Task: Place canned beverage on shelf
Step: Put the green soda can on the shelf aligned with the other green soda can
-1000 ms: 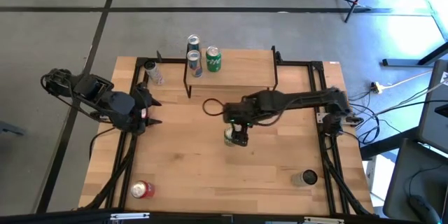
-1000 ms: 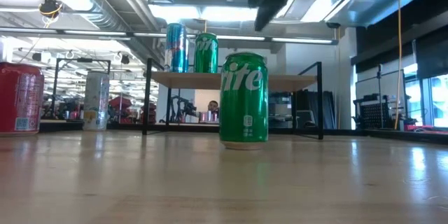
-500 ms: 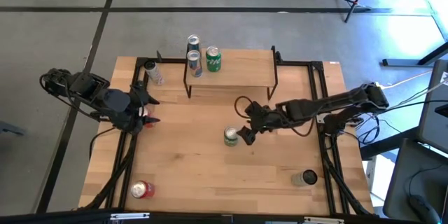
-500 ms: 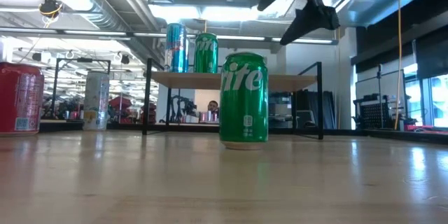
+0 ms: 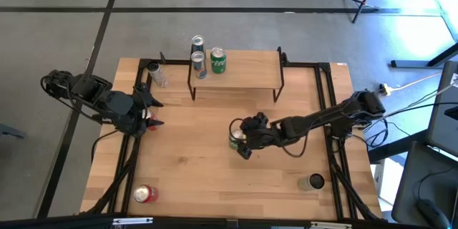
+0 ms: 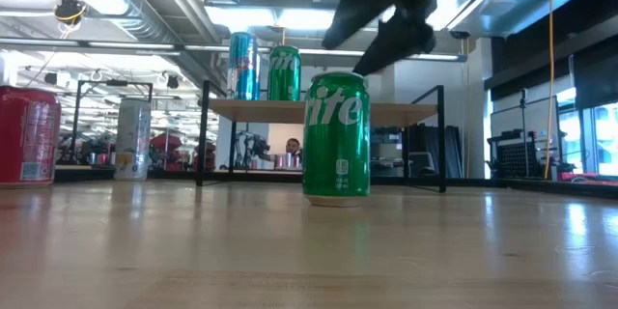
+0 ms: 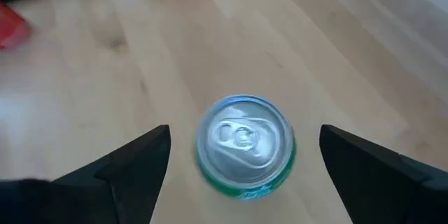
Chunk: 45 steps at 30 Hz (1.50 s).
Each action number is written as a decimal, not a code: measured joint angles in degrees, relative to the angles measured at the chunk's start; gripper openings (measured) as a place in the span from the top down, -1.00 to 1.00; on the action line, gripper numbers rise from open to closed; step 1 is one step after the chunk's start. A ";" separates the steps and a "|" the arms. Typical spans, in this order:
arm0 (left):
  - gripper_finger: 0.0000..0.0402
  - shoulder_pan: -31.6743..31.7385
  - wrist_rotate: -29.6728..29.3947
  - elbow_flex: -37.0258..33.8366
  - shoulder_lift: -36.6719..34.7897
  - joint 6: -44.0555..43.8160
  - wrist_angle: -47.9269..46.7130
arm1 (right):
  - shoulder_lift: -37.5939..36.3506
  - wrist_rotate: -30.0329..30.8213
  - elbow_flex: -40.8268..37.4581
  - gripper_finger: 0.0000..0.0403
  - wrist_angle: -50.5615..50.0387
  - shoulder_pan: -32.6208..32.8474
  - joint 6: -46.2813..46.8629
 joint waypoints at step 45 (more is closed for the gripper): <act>-0.51 0.00 -1.75 0.04 0.00 -0.03 0.16 | 11.04 -9.24 38.25 -0.27 -12.79 -20.23 -30.73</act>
